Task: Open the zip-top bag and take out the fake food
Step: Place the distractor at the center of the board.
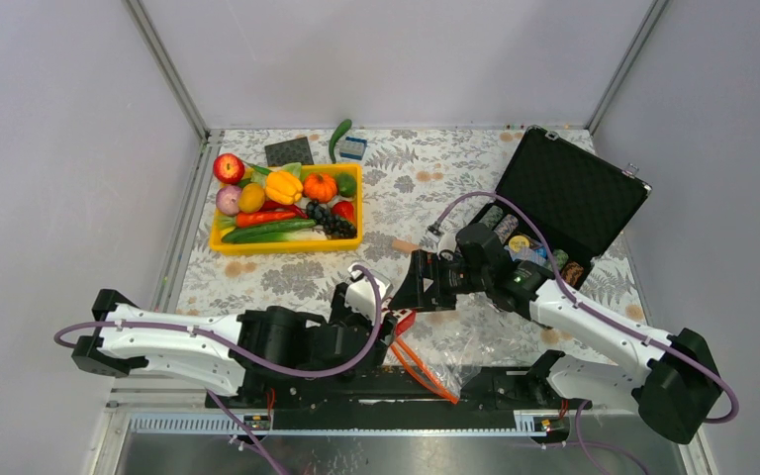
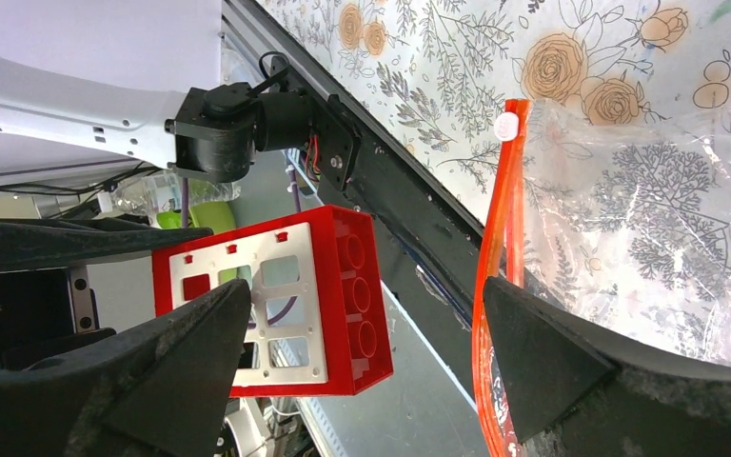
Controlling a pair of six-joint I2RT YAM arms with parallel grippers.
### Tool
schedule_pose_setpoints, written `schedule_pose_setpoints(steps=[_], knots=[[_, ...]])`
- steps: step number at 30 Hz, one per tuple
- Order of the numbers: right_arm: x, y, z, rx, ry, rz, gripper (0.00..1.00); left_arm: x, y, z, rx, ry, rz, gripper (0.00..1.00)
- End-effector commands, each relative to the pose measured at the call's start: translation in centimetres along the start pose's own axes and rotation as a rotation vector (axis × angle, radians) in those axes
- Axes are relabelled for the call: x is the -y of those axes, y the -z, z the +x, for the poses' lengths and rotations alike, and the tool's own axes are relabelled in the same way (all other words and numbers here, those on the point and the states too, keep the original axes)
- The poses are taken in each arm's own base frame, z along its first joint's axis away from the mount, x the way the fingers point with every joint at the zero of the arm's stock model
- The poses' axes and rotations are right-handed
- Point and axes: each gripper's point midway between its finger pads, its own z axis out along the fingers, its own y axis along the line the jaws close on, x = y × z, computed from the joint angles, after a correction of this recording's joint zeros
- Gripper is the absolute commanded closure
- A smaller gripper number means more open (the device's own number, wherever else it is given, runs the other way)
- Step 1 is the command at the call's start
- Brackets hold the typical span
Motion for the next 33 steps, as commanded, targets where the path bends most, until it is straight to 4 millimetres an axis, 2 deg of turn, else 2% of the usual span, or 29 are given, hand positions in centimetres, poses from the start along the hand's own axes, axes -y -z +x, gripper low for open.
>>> schedule_pose_setpoints(steps=[1,8,12,15,18,21,25,27,32,33], knots=[[0.7,-0.4,0.3,-0.004,0.005,0.02,0.01,0.2,0.7,-2.8,0.097,0.067,0.015,0.56],[1.5,-0.1,0.1,0.023,0.005,0.066,0.02,-0.1,0.9,-2.9,0.113,0.086,0.02,0.59],[2.0,3.0,-2.9,0.223,0.046,0.2,0.0,-1.5,0.3,-3.1,0.098,0.145,0.022,0.62],[1.7,6.4,-5.3,0.371,0.06,0.269,0.0,-3.4,-0.5,-4.8,0.132,0.198,0.029,0.64],[2.4,8.9,-6.3,0.442,0.051,0.362,0.0,-5.5,-1.4,-6.9,0.162,0.21,0.019,0.66],[3.2,10.3,-6.2,0.472,0.044,0.423,0.0,-8.3,-2.2,-9.5,0.179,0.182,-0.048,0.67],[4.0,10.5,-5.3,0.469,0.009,0.434,0.0,-12.0,-3.3,-14.8,0.223,0.197,-0.081,0.7],[4.3,10.5,-4.7,0.456,-0.003,0.439,0.0,-14.7,-4.2,-17.3,0.241,0.183,-0.14,0.71],[5.1,11.0,-4.5,0.465,0.015,0.476,0.0,-20.7,-8.3,-21.7,0.212,0.189,-0.22,0.71],[5.1,11.1,-4.8,0.47,0.024,0.482,0.0,-22.6,-9.3,-22.4,0.204,0.21,-0.239,0.71]])
